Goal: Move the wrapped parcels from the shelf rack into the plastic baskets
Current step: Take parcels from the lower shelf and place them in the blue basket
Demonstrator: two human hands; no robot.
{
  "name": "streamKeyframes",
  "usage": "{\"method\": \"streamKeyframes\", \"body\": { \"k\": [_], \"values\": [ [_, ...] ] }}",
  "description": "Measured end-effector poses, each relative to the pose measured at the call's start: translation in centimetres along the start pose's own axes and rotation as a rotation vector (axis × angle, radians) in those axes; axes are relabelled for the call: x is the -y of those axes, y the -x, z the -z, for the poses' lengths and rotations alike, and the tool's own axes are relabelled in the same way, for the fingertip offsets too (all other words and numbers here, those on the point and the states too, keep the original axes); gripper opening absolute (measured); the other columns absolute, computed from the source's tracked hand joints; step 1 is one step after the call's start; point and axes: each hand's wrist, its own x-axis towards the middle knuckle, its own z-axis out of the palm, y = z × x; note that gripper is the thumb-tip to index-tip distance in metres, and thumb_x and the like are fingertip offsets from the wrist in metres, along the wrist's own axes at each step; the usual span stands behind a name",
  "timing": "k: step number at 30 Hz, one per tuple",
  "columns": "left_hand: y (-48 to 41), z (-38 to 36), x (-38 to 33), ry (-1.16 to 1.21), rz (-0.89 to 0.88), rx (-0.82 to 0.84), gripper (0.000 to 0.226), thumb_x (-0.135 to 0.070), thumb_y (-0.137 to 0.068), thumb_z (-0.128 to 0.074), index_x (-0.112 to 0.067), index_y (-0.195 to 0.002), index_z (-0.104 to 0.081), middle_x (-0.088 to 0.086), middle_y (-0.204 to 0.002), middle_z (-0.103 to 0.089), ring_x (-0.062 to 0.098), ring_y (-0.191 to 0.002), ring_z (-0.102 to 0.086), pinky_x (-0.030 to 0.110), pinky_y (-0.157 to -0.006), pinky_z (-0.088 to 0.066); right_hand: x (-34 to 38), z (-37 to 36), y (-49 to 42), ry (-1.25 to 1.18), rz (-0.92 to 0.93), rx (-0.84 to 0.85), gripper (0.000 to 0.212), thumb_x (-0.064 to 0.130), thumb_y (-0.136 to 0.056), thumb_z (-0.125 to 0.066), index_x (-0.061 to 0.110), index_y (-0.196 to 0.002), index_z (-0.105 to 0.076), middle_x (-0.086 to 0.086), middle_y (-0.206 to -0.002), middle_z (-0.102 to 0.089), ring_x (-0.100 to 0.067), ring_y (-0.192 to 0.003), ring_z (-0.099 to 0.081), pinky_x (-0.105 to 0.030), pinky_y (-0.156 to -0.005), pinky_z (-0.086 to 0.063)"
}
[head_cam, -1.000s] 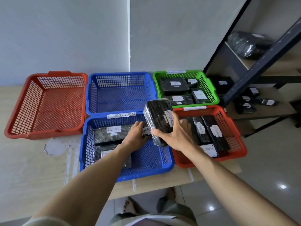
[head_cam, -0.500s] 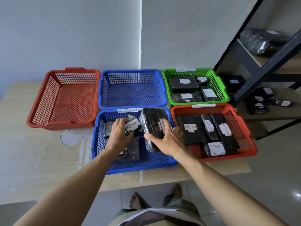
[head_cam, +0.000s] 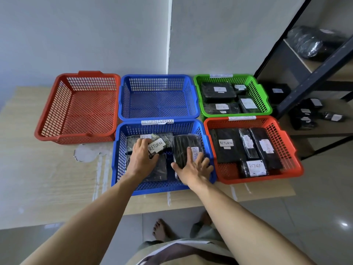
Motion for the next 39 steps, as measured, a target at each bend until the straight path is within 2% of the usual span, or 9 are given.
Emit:
{"method": "streamKeyframes", "body": {
  "k": [4,9,11,14,16,19,28,33,39],
  "values": [
    [0.0,0.0,0.2,0.003,-0.010,0.006,0.045,-0.016,-0.079,-0.072,-0.009,-0.117,-0.049,0.000,-0.106,-0.044,0.018,-0.098,-0.044,0.034,-0.088,-0.045,0.4,0.3,-0.4,0.057,0.048,-0.055,0.092,0.085,-0.079,-0.030,0.028,-0.149,-0.014,-0.019,-0.148,-0.020,-0.040,-0.128,-0.027,-0.048,-0.104,-0.025],
    [0.0,0.0,0.7,0.016,0.005,-0.011,0.046,-0.016,-0.079,-0.072,-0.008,-0.118,-0.049,0.004,-0.111,-0.047,0.015,-0.100,-0.042,0.031,-0.091,-0.041,0.3,2.8,-4.8,0.009,0.330,-0.111,0.112,0.091,-0.067,-0.042,0.037,-0.153,0.005,-0.005,-0.162,0.016,-0.039,-0.147,0.010,-0.056,-0.116,0.000],
    [0.1,0.0,0.8,0.008,0.014,0.000,0.047,-0.017,-0.079,-0.072,-0.009,-0.119,-0.049,0.004,-0.113,-0.047,0.018,-0.102,-0.043,0.030,-0.091,-0.040,0.1,3.4,-6.3,0.071,0.400,-0.059,0.108,0.092,-0.068,-0.040,0.038,-0.153,0.000,-0.005,-0.163,-0.005,-0.037,-0.148,-0.002,-0.057,-0.117,-0.006],
    [0.0,-0.2,1.0,0.003,0.025,0.015,0.046,-0.018,-0.079,-0.071,-0.010,-0.119,-0.049,0.004,-0.113,-0.047,0.019,-0.103,-0.044,0.031,-0.091,-0.042,0.0,3.8,-6.9,0.166,0.384,-0.093,0.101,0.094,-0.063,-0.041,0.036,-0.144,-0.026,-0.012,-0.137,-0.042,-0.036,-0.129,-0.035,-0.050,-0.104,-0.025],
    [-0.1,-0.4,1.2,0.003,0.039,0.025,0.046,-0.018,-0.080,-0.071,-0.010,-0.119,-0.048,0.004,-0.113,-0.047,0.019,-0.103,-0.044,0.032,-0.091,-0.043,0.7,4.0,-6.8,0.223,0.349,-0.106,0.097,0.091,-0.062,-0.050,0.032,-0.137,-0.031,-0.014,-0.129,-0.042,-0.035,-0.123,-0.036,-0.049,-0.100,-0.028],
    [-0.3,-0.5,1.4,0.002,0.053,0.039,0.046,-0.018,-0.081,-0.071,-0.011,-0.119,-0.047,0.003,-0.113,-0.046,0.017,-0.103,-0.043,0.029,-0.091,-0.040,1.5,4.1,-7.2,0.222,0.317,-0.027,0.098,0.085,-0.063,-0.058,0.028,-0.138,-0.029,-0.016,-0.135,-0.037,-0.037,-0.126,-0.034,-0.052,-0.105,-0.026],
    [-0.8,-0.8,1.6,-0.016,0.084,0.050,0.046,-0.017,-0.081,-0.071,-0.011,-0.119,-0.046,0.004,-0.114,-0.046,0.019,-0.104,-0.042,0.028,-0.090,-0.037,1.4,4.4,-8.8,0.173,0.328,0.145,0.111,0.084,-0.062,-0.061,0.024,-0.147,-0.024,-0.009,-0.148,-0.034,-0.037,-0.133,-0.032,-0.056,-0.108,-0.025],
    [-0.9,-0.9,1.5,-0.007,0.081,0.056,0.046,-0.015,-0.082,-0.070,-0.011,-0.121,-0.046,0.004,-0.114,-0.046,0.019,-0.106,-0.042,0.029,-0.092,-0.037,1.0,2.8,-9.9,0.104,0.336,0.252,0.108,0.087,-0.061,-0.057,0.026,-0.144,-0.023,-0.009,-0.146,-0.029,-0.042,-0.137,-0.020,-0.062,-0.111,-0.015],
    [-0.8,-0.2,2.0,-0.003,0.051,0.094,0.048,-0.013,-0.080,-0.072,-0.012,-0.121,-0.048,0.002,-0.113,-0.047,0.018,-0.106,-0.043,0.034,-0.096,-0.042,0.0,1.5,-10.0,-0.024,0.415,0.194,0.098,0.084,-0.068,-0.055,0.029,-0.143,-0.025,-0.010,-0.143,-0.029,-0.036,-0.139,-0.016,-0.060,-0.115,-0.002]
  ]
}}
